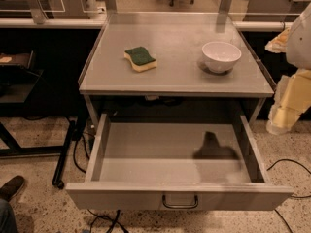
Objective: Place sponge into top drawer
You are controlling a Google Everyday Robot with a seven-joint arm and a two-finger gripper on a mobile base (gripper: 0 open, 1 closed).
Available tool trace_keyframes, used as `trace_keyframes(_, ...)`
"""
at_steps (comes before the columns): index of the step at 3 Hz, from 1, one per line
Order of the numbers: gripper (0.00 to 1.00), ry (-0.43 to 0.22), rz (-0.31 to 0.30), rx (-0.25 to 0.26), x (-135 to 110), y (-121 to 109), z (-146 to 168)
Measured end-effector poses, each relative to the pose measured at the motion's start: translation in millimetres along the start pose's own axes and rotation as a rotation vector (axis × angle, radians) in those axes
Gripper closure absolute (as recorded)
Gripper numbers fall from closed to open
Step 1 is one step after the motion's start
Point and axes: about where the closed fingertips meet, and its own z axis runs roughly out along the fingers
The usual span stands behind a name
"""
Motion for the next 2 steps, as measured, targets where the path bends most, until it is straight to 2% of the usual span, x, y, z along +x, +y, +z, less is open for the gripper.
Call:
trace_keyframes(1,0.00,0.000,0.004,0.010,-3,-2,-1)
trace_keyframes(2,0.00,-0.002,0.028,-0.004,-63,-49,26)
